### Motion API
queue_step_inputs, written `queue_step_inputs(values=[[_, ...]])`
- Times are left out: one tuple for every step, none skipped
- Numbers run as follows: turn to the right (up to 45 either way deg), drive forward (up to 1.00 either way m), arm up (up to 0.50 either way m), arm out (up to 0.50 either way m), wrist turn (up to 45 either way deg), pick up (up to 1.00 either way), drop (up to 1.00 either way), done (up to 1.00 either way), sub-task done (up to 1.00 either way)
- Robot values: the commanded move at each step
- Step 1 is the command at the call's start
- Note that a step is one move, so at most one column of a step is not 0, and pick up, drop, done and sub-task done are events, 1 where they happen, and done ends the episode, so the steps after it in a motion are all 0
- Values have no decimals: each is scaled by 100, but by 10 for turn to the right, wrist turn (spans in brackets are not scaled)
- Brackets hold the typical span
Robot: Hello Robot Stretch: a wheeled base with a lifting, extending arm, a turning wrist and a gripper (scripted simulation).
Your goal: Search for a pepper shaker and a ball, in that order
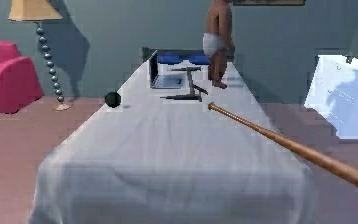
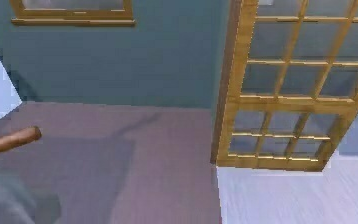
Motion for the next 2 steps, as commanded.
queue_step_inputs(values=[[60,0,0,0,0,0,0,0,0],[0,25,0,0,0,0,0,0,0]])
